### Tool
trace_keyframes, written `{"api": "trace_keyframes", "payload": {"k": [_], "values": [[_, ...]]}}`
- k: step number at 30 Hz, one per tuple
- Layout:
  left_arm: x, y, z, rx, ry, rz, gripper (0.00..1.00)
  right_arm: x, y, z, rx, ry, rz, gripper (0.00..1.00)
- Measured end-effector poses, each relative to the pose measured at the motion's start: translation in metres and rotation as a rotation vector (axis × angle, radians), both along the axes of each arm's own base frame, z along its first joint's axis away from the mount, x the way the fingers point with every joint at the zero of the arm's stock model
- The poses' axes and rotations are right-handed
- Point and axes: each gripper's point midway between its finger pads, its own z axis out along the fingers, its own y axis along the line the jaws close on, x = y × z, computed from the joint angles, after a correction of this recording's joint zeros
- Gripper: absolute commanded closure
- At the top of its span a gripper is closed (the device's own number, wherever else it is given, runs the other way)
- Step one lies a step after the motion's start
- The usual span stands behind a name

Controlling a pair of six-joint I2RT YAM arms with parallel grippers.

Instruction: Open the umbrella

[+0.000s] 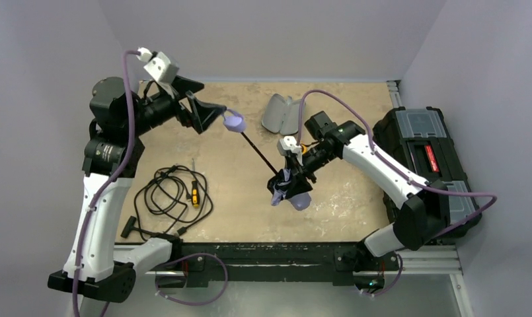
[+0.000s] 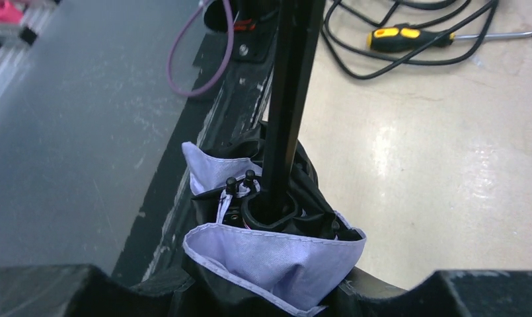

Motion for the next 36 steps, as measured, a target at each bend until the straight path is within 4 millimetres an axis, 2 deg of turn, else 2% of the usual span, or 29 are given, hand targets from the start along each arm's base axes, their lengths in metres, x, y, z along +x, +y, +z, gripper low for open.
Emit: {"api": "trace_keyframes", "payload": {"k": [2,4,7,9,12,16,20,26,29,31,34,36], "values": [[0.020,0.013,-0.001,-0.095,0.060,0.091,0.00,0.003,0.005,0.008,0.010,0.029,-0.041,1.00],[0.033,0.014,-0.009,-0.173,0.098,0.110,0.00,0.007,0.011,0.014,0.023,0.070,-0.084,1.00],[0.038,0.008,-0.034,-0.258,0.162,0.093,0.00,0.017,0.023,0.025,0.045,0.142,-0.171,1.00],[0.039,0.005,-0.039,-0.290,0.197,0.086,0.00,0.023,0.029,0.031,0.067,0.171,-0.224,1.00],[0.038,0.005,-0.026,-0.330,0.183,0.081,0.00,0.030,0.032,0.034,0.070,0.202,-0.301,1.00],[0.029,0.001,0.009,-0.403,0.145,0.039,0.00,0.040,0.034,0.031,0.063,0.226,-0.386,1.00],[0.016,-0.017,0.020,-0.404,0.113,-0.070,0.00,0.032,0.035,0.036,0.087,0.263,-0.343,1.00],[0.026,-0.026,0.011,-0.322,0.096,-0.172,0.02,0.006,0.030,0.036,0.069,0.209,-0.175,1.00],[0.020,-0.034,0.009,-0.262,0.072,-0.269,0.05,-0.005,0.025,0.030,0.038,0.188,-0.098,1.00],[0.009,-0.041,0.010,-0.233,0.059,-0.345,0.11,-0.010,0.022,0.025,0.020,0.187,-0.060,1.00],[-0.010,-0.053,0.010,-0.207,0.057,-0.448,0.27,-0.015,0.019,0.021,0.008,0.183,-0.020,1.00],[-0.023,-0.061,0.007,-0.195,0.066,-0.511,0.33,-0.016,0.019,0.022,0.013,0.178,0.003,1.00]]}}
